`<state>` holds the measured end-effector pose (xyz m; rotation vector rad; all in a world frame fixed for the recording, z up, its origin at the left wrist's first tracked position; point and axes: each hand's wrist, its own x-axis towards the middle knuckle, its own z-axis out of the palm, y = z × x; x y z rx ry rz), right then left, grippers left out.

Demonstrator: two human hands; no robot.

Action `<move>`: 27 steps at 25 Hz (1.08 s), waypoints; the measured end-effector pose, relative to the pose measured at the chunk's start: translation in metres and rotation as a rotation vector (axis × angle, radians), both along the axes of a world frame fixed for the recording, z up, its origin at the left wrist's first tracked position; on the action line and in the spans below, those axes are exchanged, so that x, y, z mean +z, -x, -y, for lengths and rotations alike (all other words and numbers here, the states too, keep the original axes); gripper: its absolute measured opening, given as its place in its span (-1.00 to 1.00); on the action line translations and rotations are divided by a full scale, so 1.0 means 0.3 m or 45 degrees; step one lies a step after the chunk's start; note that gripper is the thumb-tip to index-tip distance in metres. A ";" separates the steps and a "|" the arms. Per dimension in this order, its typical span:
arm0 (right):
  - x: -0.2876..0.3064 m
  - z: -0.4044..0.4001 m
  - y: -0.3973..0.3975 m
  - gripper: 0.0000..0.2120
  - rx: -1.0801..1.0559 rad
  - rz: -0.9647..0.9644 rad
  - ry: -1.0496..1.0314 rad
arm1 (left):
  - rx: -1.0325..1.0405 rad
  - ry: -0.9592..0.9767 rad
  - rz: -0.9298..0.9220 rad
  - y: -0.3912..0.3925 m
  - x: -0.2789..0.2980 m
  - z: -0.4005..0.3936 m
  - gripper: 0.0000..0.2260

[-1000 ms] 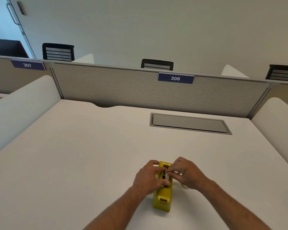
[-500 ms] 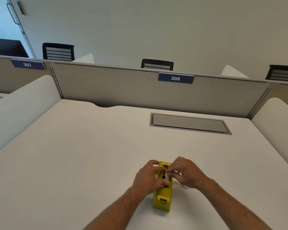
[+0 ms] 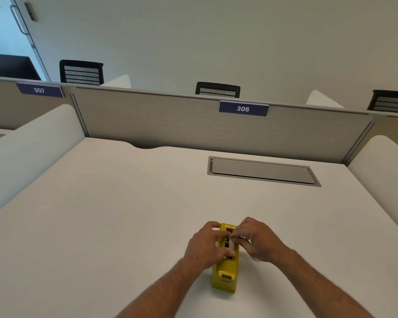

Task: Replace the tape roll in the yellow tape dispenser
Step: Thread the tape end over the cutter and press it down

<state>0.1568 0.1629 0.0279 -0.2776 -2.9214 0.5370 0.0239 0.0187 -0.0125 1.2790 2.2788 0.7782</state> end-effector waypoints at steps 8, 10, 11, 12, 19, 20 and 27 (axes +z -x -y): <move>-0.004 0.000 0.010 -0.87 -0.043 -0.011 0.046 | -0.014 0.002 -0.018 0.000 0.004 -0.001 -0.47; -0.008 0.001 0.012 -0.89 -0.057 -0.035 0.057 | -0.015 0.003 -0.021 0.000 0.002 -0.001 -0.47; -0.011 0.003 0.013 -0.90 -0.058 -0.052 0.049 | -0.013 0.005 -0.020 -0.001 0.001 -0.002 -0.46; -0.014 0.006 0.014 -0.90 -0.057 -0.070 0.037 | -0.011 0.008 -0.019 -0.002 0.001 -0.002 -0.46; -0.030 0.021 0.006 -0.94 -0.073 -0.157 -0.037 | -0.010 0.013 -0.024 -0.006 0.006 -0.001 -0.45; -0.034 0.023 0.006 -0.94 -0.074 -0.163 -0.042 | -0.011 0.013 -0.026 -0.005 0.008 -0.001 -0.45; -0.039 0.028 0.010 -0.95 -0.113 -0.173 0.036 | -0.017 0.015 -0.027 0.000 0.010 -0.001 -0.46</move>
